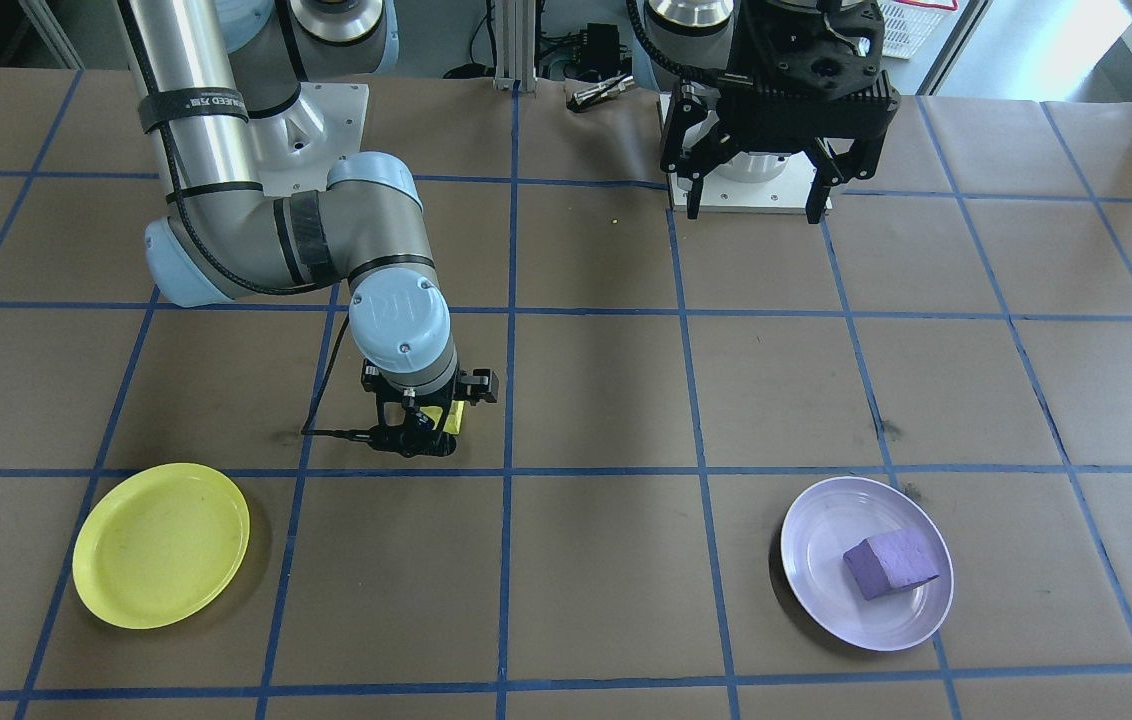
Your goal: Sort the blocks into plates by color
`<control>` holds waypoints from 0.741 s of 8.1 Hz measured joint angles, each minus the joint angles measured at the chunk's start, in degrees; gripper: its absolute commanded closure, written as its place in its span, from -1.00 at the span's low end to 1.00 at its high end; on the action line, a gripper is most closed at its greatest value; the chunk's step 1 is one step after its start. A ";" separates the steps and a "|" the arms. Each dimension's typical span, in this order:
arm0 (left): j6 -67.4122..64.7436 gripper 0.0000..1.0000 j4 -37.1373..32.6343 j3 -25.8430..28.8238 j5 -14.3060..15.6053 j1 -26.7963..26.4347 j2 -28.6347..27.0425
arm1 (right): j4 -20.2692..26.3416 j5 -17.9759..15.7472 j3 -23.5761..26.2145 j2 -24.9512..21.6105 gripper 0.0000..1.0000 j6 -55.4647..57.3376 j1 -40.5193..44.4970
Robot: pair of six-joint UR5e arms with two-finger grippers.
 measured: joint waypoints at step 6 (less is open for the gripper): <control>0.05 -1.00 0.31 -0.45 0.05 -0.04 0.19 | -0.68 -1.88 -0.93 -3.53 1.00 -0.08 -0.30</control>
